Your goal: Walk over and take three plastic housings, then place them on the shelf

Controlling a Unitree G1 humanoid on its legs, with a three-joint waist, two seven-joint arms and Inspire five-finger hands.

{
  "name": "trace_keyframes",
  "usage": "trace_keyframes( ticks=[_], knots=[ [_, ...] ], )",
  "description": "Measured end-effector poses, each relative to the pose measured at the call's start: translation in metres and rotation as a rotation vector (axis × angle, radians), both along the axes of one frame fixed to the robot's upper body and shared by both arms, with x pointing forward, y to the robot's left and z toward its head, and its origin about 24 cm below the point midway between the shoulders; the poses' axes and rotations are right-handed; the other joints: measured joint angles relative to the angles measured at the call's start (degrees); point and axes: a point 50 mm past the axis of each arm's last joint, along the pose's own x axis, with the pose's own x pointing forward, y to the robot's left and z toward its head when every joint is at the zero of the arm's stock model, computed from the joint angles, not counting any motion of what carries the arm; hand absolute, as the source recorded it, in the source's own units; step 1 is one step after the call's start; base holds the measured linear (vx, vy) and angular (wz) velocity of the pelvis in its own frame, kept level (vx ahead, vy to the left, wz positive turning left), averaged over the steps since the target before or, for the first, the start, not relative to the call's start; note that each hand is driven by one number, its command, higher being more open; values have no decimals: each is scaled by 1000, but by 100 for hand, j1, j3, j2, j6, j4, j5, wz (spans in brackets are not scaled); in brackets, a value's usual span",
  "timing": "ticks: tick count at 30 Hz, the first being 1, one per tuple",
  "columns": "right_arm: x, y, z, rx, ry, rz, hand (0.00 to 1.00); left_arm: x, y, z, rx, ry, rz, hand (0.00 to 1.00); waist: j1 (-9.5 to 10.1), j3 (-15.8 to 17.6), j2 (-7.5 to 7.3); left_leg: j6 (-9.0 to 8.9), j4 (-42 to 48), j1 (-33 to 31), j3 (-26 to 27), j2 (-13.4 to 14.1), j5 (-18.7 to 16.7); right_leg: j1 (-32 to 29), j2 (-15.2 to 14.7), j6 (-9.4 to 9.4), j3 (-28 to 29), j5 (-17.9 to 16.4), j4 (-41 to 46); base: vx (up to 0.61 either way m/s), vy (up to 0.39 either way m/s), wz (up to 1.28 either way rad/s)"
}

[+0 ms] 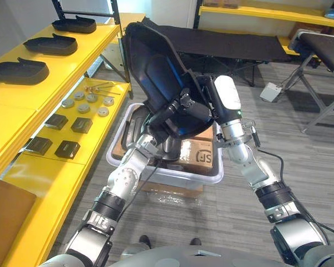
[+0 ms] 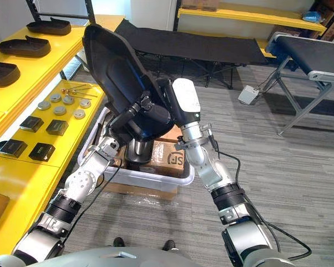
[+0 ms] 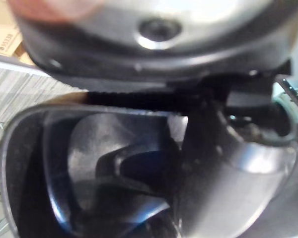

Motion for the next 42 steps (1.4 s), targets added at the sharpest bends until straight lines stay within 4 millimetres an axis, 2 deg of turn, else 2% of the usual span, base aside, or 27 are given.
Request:
trace_keyframes(
  ticks=[4, 8, 9, 14, 18, 21, 25, 27, 31, 34, 36, 39, 42],
  knots=[
    [-1, 0, -1, 4, -4, -4, 0, 0, -1, 0, 0, -1, -5, 0, -7, -41, -63, 0, 0, 2, -4, -1, 0, 1, -1, 1, 6, 0, -27, 0, 0, 0],
    [-3, -1, -4, 11, 2, -9, 0, -1, -3, -1, 4, -1, -11, 0, -10, -42, -65, 0, 0, 5, -3, 1, 0, 0, 1, 2, 16, 2, -27, 0, 0, 0],
    [-3, -1, -5, 13, 4, -10, 100, -2, -3, -2, 4, -1, -10, 0, -14, -42, -65, 0, 0, 7, 0, 1, 0, 0, 1, 2, 20, 2, -27, 0, 0, 0],
    [-9, 2, -13, 93, 55, 27, 100, -4, -5, -3, 5, -9, 14, 0, -23, -43, -67, 0, 1, 8, 12, 4, -1, -3, 2, 1, 29, 3, -27, 0, 0, 0],
    [-15, 3, -15, 188, 84, 53, 100, -3, -5, 7, 58, -73, 73, 0, -3, -43, -67, 0, 1, 10, 29, 2, 0, -3, 5, -5, 28, 15, 2, 0, 0, 0],
    [-17, 7, -11, 273, 90, 77, 100, -6, 1, 24, 125, -168, 146, 0, -18, -42, -65, 0, 1, 15, 39, 3, -1, -4, 6, -5, 31, 15, 2, 0, 0, 0],
    [-22, 9, -12, 291, 114, 108, 100, -10, 13, 41, 132, -268, 266, 0, -9, -42, -63, 0, 1, 18, 42, 2, -1, -2, 5, -5, 32, 15, 2, 0, 0, 0],
    [-23, 12, -13, 303, 128, 114, 100, -9, 28, 46, 181, -301, 356, 0, -15, -47, -42, 0, 0, 20, 47, 3, -1, -4, 5, -5, 37, 14, 2, 0, 0, 0],
    [-26, 3, -8, 340, 105, 86, 100, -16, 50, 33, 300, -266, 494, 0, -2, -75, 13, -3, -1, 23, 58, -1, -4, -7, 2, -3, 45, 13, 2, 0, 0, 0],
    [-34, -8, 0, 482, 105, 102, 100, -28, 73, 11, 443, -166, 640, 0, -9, -94, 71, -11, 0, 23, 73, 1, -11, -14, 4, -2, 57, 12, 2, 0, 0, 0],
    [-39, -15, -1, 565, 129, 93, 100, -34, 82, 4, 515, -130, 708, 0, -13, -99, 80, -18, 0, 24, 79, 3, -16, -16, 5, -2, 63, 12, 2, 0, 0, 0],
    [-46, -32, -18, 792, 228, 44, 100, -46, 99, -1, 668, -116, 856, 0, -11, -98, 89, -25, 0, 42, 122, 3, -31, -21, 5, -3, 109, 11, 2, 1, 3, -6],
    [-53, -40, -37, 960, 356, 78, 100, -52, 105, 2, 666, -140, 915, 0, -12, -101, 131, -38, -1, 62, 193, 3, -55, -39, 5, -2, 186, 11, 2, 3, 15, -12]
  ],
)
